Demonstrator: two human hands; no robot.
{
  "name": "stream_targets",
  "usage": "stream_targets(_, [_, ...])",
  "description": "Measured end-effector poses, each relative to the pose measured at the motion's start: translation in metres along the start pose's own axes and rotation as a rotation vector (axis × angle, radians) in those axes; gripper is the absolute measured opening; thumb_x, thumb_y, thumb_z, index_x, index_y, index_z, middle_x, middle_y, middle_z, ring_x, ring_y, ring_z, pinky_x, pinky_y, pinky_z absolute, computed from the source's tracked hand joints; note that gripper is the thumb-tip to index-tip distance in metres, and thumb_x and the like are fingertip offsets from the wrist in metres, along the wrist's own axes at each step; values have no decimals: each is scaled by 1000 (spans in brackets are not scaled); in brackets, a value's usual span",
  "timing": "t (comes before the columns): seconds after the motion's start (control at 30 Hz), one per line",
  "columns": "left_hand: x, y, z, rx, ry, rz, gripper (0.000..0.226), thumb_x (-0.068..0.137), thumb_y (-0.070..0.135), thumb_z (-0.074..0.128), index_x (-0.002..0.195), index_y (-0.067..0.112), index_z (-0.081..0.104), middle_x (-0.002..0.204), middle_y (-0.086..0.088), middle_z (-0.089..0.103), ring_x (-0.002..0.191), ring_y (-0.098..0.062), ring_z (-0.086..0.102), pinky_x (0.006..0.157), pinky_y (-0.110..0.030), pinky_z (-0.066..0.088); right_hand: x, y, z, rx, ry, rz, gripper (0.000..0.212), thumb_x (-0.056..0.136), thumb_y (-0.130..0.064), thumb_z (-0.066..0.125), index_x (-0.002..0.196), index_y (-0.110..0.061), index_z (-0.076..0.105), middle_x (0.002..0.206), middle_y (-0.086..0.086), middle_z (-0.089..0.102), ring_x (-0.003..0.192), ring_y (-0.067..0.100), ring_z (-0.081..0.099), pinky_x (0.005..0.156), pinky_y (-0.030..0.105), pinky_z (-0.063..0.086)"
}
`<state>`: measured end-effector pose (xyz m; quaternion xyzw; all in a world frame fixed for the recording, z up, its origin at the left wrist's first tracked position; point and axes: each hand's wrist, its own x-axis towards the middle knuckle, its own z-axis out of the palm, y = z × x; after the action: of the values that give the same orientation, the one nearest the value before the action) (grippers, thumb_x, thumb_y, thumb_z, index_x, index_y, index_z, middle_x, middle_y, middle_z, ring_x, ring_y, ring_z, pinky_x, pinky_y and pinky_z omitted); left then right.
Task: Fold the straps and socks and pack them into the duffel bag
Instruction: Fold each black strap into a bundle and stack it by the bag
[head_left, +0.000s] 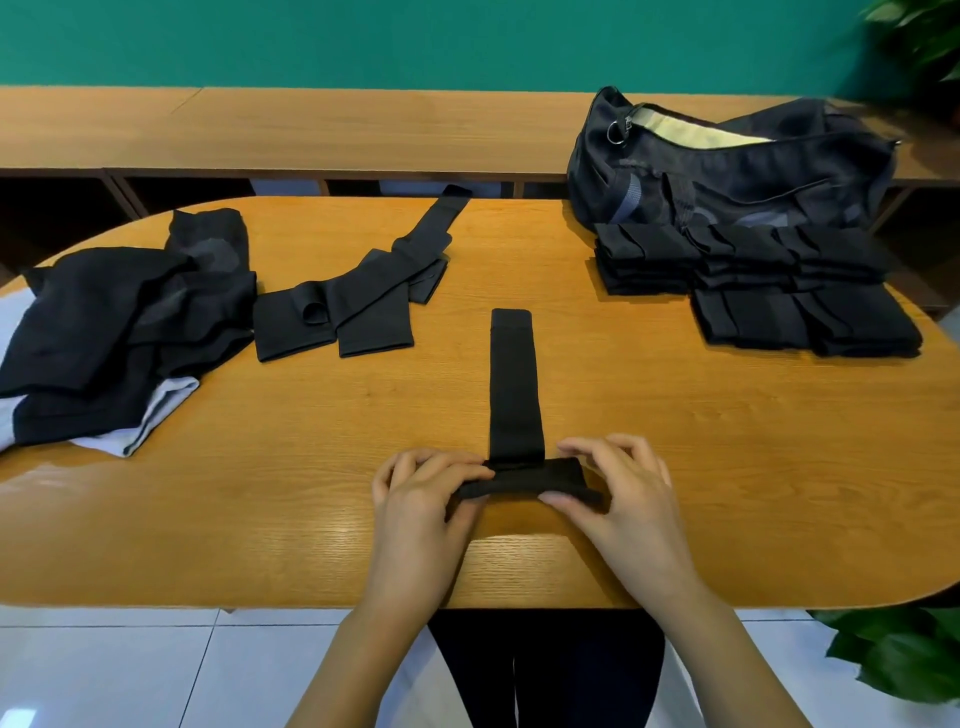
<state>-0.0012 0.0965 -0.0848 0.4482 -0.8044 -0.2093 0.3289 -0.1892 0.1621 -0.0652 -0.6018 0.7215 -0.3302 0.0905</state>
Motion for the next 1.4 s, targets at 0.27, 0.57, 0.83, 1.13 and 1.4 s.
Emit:
stream_targets(0.27, [2,4,-4,-53,54,-51,21,89,39,57,104,29,68,97,19,64,103,-6,50,100,-40,29,2,12,-4,-15,77,52,49,83,-50,58,129,-35,51,96,-17,65,110,0,45,107,30,20])
stream_targets(0.57, [12,8,-4,109,87,-203,52,84,41,66,133,30,49,80,19,54,90,-5,49,98,-31,22,6,13,3,-29,106,169,52,82,-42,72,128,-31,50,84,-19,52,96,4,47,98,29,24])
stream_targets(0.83, [14,2,-2,106,-127,86,45,83,57,53,117,31,67,131,15,58,133,-9,37,115,-56,12,7,13,7,-141,-121,-153,50,86,-65,43,127,-40,59,139,-23,49,142,3,24,119,49,1])
stream_targets(1.13, [12,4,3,213,-70,138,37,93,47,40,101,31,73,111,14,69,120,-14,52,112,-61,15,5,11,11,-167,-90,-155,51,83,-70,40,117,-42,65,128,-22,59,137,8,35,118,60,1])
stream_targets(1.4, [8,4,2,193,-27,137,37,90,53,45,92,30,74,104,17,69,117,-13,51,112,-58,14,3,9,16,-204,-40,-194,40,89,-58,41,108,-38,70,116,-20,63,127,13,46,115,63,10])
